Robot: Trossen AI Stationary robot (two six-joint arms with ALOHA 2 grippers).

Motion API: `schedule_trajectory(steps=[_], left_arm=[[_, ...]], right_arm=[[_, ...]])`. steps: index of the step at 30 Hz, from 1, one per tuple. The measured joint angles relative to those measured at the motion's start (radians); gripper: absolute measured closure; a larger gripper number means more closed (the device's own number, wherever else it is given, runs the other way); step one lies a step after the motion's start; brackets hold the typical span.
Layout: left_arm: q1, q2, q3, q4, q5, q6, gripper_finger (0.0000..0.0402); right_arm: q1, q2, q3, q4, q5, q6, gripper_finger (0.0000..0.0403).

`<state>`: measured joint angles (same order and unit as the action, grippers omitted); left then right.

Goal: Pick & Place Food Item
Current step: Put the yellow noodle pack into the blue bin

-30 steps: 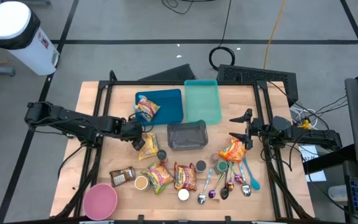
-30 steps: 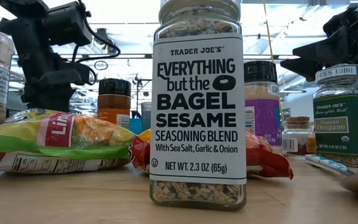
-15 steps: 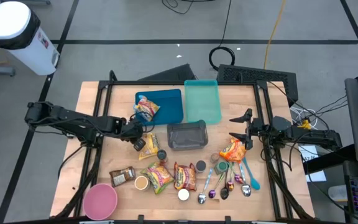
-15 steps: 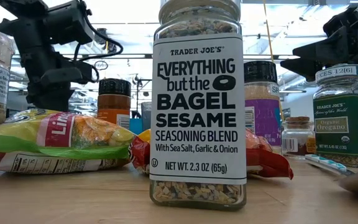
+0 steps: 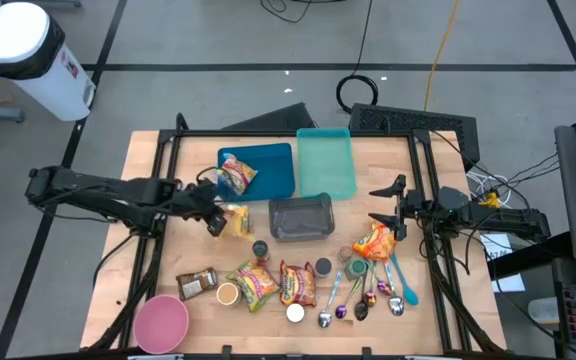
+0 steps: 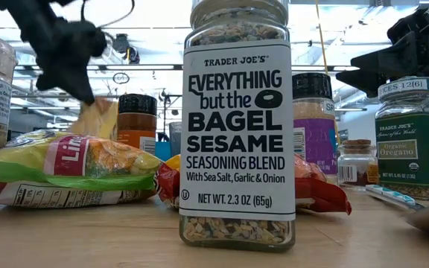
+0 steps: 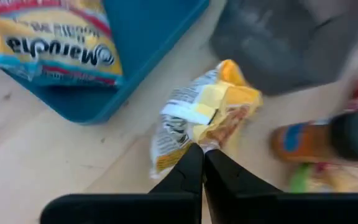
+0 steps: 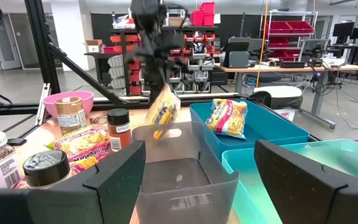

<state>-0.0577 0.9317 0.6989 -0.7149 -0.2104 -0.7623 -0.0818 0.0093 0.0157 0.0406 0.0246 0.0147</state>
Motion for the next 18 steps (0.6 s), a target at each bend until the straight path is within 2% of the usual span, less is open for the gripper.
schedule_trajectory(steps=[5, 8, 13, 18], left_arm=[[-0.024, -0.093, 0.067, -0.01, -0.042, 0.05, 0.0398], [-0.022, -0.129, 0.099, 0.012, -0.111, 0.094, 0.0399], [-0.003, -0.149, 0.11, 0.163, -0.302, 0.24, 0.0395], [0.064, -0.119, 0.11, 0.314, -0.351, 0.325, 0.0396]], right_arm=[[0.0, 0.0, 0.0, 0.0, 0.0, 0.0, 0.011], [0.0, 0.0, 0.0, 0.0, 0.0, 0.0, 0.011], [0.0, 0.0, 0.0, 0.0, 0.0, 0.0, 0.011], [0.0, 0.0, 0.0, 0.0, 0.0, 0.0, 0.011]])
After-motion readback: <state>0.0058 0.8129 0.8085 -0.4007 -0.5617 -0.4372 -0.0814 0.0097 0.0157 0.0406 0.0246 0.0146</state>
